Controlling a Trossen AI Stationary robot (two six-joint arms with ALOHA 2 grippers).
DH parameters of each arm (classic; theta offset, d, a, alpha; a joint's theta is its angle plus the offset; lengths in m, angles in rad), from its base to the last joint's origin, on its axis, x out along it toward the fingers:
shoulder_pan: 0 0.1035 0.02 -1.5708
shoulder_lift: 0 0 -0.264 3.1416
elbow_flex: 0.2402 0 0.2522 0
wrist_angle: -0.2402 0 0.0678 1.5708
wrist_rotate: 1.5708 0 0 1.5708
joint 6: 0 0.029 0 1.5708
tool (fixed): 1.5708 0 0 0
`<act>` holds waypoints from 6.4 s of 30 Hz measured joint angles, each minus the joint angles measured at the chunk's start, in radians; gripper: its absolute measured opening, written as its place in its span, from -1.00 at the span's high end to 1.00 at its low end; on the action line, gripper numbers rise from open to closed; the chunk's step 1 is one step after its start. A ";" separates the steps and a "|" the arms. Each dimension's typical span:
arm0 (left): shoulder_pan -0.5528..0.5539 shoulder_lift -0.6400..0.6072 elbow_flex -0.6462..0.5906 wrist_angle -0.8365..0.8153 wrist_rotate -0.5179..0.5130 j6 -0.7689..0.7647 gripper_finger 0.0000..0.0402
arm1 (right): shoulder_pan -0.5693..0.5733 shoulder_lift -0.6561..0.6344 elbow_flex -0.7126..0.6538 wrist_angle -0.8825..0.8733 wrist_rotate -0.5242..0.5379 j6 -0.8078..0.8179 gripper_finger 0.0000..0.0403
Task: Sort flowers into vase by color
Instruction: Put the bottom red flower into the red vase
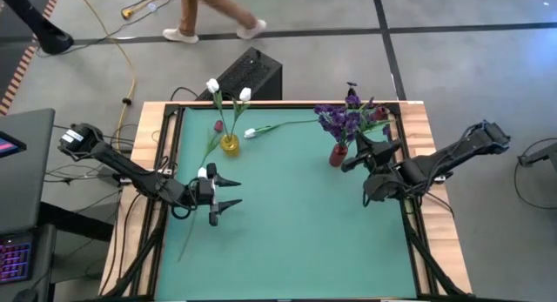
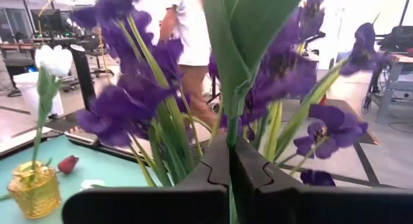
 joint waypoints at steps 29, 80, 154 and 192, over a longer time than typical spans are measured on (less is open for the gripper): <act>0.000 0.000 0.000 0.000 0.000 0.001 -0.15 | -0.071 0.000 -0.063 0.058 0.000 0.096 0.88; 0.000 0.000 0.000 -0.001 0.002 0.007 -0.15 | -0.129 0.198 -0.017 0.011 -0.071 0.181 0.88; 0.000 0.000 0.000 -0.009 0.003 -0.004 -0.15 | -0.212 0.196 -0.134 -0.141 -0.403 0.326 0.63; 0.000 0.000 0.000 -0.009 0.004 -0.016 -0.15 | -0.280 0.196 -0.042 -0.197 -0.568 0.177 0.05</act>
